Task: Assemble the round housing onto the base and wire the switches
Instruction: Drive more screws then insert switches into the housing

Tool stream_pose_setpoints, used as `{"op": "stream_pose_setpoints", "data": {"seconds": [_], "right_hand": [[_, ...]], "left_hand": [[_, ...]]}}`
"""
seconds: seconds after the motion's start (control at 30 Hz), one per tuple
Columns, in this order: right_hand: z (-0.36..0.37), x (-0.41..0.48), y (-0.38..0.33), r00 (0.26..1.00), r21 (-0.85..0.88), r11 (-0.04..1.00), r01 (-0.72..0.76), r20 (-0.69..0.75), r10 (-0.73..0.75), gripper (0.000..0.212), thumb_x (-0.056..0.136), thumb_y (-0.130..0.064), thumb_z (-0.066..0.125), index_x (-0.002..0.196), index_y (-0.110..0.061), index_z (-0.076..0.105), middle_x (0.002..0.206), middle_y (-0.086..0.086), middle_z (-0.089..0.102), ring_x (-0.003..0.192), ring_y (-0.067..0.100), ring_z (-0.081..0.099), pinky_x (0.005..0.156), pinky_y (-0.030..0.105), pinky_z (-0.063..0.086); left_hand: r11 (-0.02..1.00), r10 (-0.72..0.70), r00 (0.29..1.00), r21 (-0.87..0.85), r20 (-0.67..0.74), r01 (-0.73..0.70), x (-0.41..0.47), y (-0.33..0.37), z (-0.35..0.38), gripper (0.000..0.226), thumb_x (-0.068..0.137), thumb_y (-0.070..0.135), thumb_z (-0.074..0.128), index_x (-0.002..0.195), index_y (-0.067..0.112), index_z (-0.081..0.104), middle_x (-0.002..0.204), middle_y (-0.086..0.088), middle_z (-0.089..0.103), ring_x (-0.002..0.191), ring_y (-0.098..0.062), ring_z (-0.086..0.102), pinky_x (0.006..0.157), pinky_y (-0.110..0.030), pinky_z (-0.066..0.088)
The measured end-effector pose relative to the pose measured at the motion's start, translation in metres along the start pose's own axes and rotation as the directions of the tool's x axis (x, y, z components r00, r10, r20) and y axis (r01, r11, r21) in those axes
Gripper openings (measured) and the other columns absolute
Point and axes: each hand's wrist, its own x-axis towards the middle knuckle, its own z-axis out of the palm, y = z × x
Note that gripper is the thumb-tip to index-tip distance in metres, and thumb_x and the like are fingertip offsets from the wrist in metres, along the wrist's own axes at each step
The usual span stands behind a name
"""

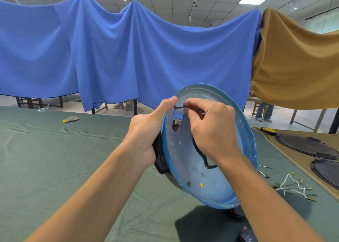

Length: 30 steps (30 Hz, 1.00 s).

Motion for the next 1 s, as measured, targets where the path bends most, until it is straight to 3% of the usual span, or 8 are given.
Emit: {"op": "stream_pose_setpoints", "data": {"seconds": [0.1,0.2,0.37,0.47,0.63,0.77,0.87,1.0], "right_hand": [[0.001,0.001,-0.002,0.998,-0.079,0.995,0.058,0.036,-0.055,0.017,0.088,-0.005,0.058,0.088,-0.010,0.074,0.077,0.005,0.071,0.071,0.022,0.062,0.069,0.037,0.048],[0.003,0.004,-0.003,0.994,-0.118,0.991,0.062,0.102,-0.050,0.017,0.089,-0.007,0.055,0.088,-0.008,0.072,0.079,0.008,0.068,0.074,0.028,0.060,0.067,0.043,0.049],[0.017,0.018,-0.015,0.964,-0.266,0.957,0.120,0.263,-0.047,0.022,0.088,-0.011,0.051,0.092,-0.017,0.071,0.082,0.000,0.060,0.086,0.023,0.050,0.067,0.039,0.045],[0.031,0.028,-0.024,0.896,-0.313,0.940,0.140,0.444,0.015,0.025,0.085,-0.011,0.049,0.094,-0.020,0.070,0.090,0.002,0.060,0.091,0.025,0.052,0.065,0.034,0.039],[0.054,0.026,-0.022,0.734,-0.203,0.979,-0.011,0.664,0.145,0.032,0.080,-0.002,0.044,0.092,-0.016,0.070,0.082,0.006,0.059,0.084,0.030,0.054,0.073,0.040,0.051],[0.072,0.016,-0.018,0.679,-0.156,0.978,-0.135,0.705,0.206,0.024,0.088,-0.008,0.053,0.096,-0.015,0.075,0.090,0.008,0.068,0.087,0.026,0.057,0.074,0.035,0.052],[0.069,0.012,-0.014,0.711,-0.168,0.974,-0.149,0.667,0.224,0.028,0.093,-0.020,0.055,0.118,-0.016,0.067,0.109,0.004,0.069,0.111,0.023,0.055,0.094,0.038,0.046],[0.031,0.008,-0.001,0.859,-0.178,0.967,-0.183,0.450,0.245,0.019,0.090,-0.016,0.056,0.092,-0.017,0.074,0.085,-0.005,0.072,0.089,0.018,0.064,0.084,0.033,0.050]], "left_hand": [[1.000,0.001,1.000,-0.013,-0.001,-0.001,-0.001,-0.002,0.003,0.083,0.047,0.051,0.086,0.102,-0.008,0.069,0.085,-0.018,0.074,0.065,-0.030,0.067,0.077,-0.054,0.057],[0.999,-0.019,1.000,-0.030,-0.005,0.018,0.001,-0.003,0.004,0.067,0.049,0.050,0.087,0.090,-0.001,0.075,0.083,-0.017,0.074,0.064,-0.030,0.068,0.072,-0.050,0.059],[0.991,-0.066,0.998,-0.118,-0.003,0.065,0.009,-0.007,-0.008,0.048,0.059,0.048,0.085,0.083,0.008,0.074,0.079,-0.013,0.071,0.062,-0.029,0.068,0.058,-0.039,0.059],[0.979,-0.131,0.991,-0.162,-0.031,0.124,0.015,-0.012,-0.021,0.054,0.064,0.055,0.081,0.093,0.010,0.074,0.094,-0.013,0.072,0.075,-0.030,0.070,0.072,-0.042,0.058],[0.945,-0.254,0.966,-0.227,-0.051,0.236,0.015,-0.029,-0.042,0.047,0.075,0.055,0.074,0.083,0.009,0.073,0.074,-0.014,0.074,0.056,-0.027,0.070,0.046,-0.033,0.055],[0.931,-0.295,0.952,-0.248,-0.080,0.268,0.016,-0.043,-0.055,0.050,0.075,0.056,0.073,0.092,0.009,0.073,0.083,-0.015,0.074,0.064,-0.029,0.071,0.056,-0.035,0.056],[0.914,-0.332,0.938,-0.279,-0.101,0.293,0.020,-0.046,-0.061,0.051,0.074,0.059,0.072,0.089,0.011,0.074,0.080,-0.013,0.075,0.060,-0.029,0.071,0.056,-0.036,0.058],[0.876,-0.396,0.902,-0.366,-0.172,0.315,0.027,-0.043,-0.071,0.043,0.067,0.058,0.078,0.074,0.017,0.070,0.064,-0.005,0.073,0.046,-0.027,0.067,0.045,-0.040,0.056]]}}
